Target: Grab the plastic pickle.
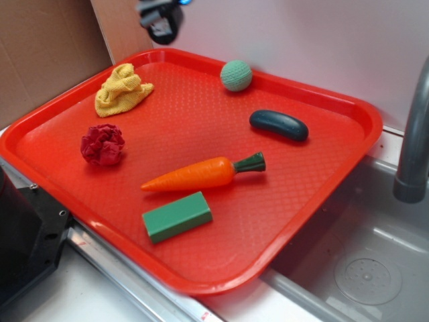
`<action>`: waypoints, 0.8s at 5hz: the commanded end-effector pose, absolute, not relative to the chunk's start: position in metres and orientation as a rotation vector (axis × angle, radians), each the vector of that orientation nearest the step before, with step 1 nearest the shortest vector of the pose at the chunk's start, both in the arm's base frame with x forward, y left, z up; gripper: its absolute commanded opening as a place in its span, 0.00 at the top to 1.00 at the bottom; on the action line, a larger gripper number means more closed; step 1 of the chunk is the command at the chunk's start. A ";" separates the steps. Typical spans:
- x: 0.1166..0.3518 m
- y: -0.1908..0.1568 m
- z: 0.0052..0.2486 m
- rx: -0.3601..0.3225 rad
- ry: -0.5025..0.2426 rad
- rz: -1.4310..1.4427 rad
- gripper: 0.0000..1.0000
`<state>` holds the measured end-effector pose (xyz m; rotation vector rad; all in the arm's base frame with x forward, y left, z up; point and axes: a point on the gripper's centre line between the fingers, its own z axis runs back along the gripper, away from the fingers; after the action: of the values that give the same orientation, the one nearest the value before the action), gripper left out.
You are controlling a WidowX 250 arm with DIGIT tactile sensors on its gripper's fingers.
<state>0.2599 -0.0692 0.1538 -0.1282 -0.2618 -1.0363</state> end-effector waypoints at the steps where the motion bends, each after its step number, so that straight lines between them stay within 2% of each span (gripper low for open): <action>1: 0.286 -0.114 0.133 -0.182 -0.322 -1.353 0.00; 2: 0.295 -0.120 0.112 -0.166 -0.260 -1.357 0.00; 4: 0.302 -0.119 0.074 -0.185 -0.158 -1.322 0.00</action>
<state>0.3024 -0.1049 0.0511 -0.2128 -0.0864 -1.2888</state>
